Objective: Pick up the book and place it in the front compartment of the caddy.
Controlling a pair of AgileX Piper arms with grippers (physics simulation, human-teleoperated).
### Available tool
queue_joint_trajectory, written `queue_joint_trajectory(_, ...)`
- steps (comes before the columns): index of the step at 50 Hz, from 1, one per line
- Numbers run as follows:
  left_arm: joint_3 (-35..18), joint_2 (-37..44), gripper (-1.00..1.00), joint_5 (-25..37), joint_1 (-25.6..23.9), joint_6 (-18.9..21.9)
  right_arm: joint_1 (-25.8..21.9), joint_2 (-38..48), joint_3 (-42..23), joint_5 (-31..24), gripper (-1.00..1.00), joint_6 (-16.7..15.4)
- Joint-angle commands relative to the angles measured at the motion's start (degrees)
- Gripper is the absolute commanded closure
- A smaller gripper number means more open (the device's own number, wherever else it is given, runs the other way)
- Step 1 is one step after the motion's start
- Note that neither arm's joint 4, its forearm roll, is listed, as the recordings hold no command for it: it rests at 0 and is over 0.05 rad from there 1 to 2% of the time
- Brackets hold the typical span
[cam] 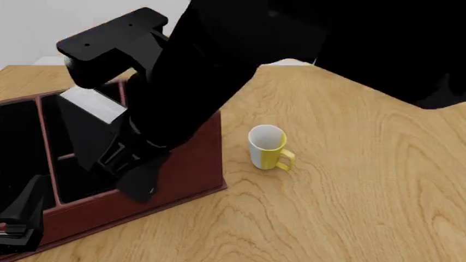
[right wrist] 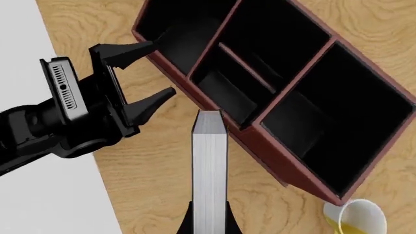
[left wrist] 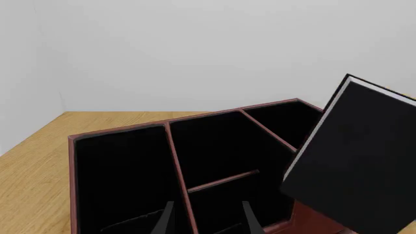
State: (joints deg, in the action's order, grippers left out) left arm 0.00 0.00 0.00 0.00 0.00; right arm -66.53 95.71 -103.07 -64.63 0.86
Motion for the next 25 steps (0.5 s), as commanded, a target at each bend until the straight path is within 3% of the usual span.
queue_joint_trajectory(1, 0.00, 0.00, -1.00, 0.00, 0.00, 0.00, 1.65, 0.07, -13.10, -4.53, 1.00, -5.90)
queue_joint_trajectory(5, 0.00, 0.00, -1.00, 0.00, 0.00, 0.00, 3.50, 1.32, -20.03, -5.25, 1.00, -10.13)
queue_joint_trajectory(6, 0.00, 0.00, -1.00, 0.00, 0.00, 0.00, 2.37, 1.53, -21.47, -5.26, 1.00, -7.54)
queue_joint_trajectory(8, 0.00, 0.00, -1.00, 0.00, 0.00, 0.00, 3.77, 1.95, -23.19, -5.25, 1.00, -11.69)
queue_joint_trajectory(10, 0.00, 0.00, -1.00, 0.00, 0.00, 0.00, 2.91, 1.42, -25.19, -5.26, 1.00, -11.73)
queue_joint_trajectory(16, 0.00, 0.00, -1.00, 0.00, 0.00, 0.00, 2.79, 2.76, -31.98, -5.26, 1.00, -17.03)
queue_joint_trajectory(18, 0.00, 0.00, -1.00, 0.00, 0.00, 0.00, 2.48, 3.55, -32.92, -5.26, 1.00, -17.03)
queue_joint_trajectory(19, 0.00, 0.00, -1.00, 0.00, 0.00, 0.00, 2.51, 4.09, -33.82, -5.26, 1.00, -18.79)
queue_joint_trajectory(20, 0.00, 0.00, -1.00, 0.00, 0.00, 0.00, 2.33, 4.52, -34.57, -5.26, 1.00, -19.98)
queue_joint_trajectory(21, 0.00, 0.00, -1.00, 0.00, 0.00, 0.00, 0.99, 4.67, -35.12, -5.26, 1.00, -18.99)
queue_joint_trajectory(22, 0.00, 0.00, -1.00, 0.00, 0.00, 0.00, 0.46, 4.87, -35.20, -5.26, 1.00, -20.28)
queue_joint_trajectory(23, 0.00, 0.00, -1.00, 0.00, 0.00, 0.00, -0.77, 5.11, -35.59, -5.26, 1.00, -23.75)
queue_joint_trajectory(25, 0.00, 0.00, -1.00, 0.00, 0.00, 0.00, -1.92, 5.00, -35.92, -5.26, 1.00, -23.76)
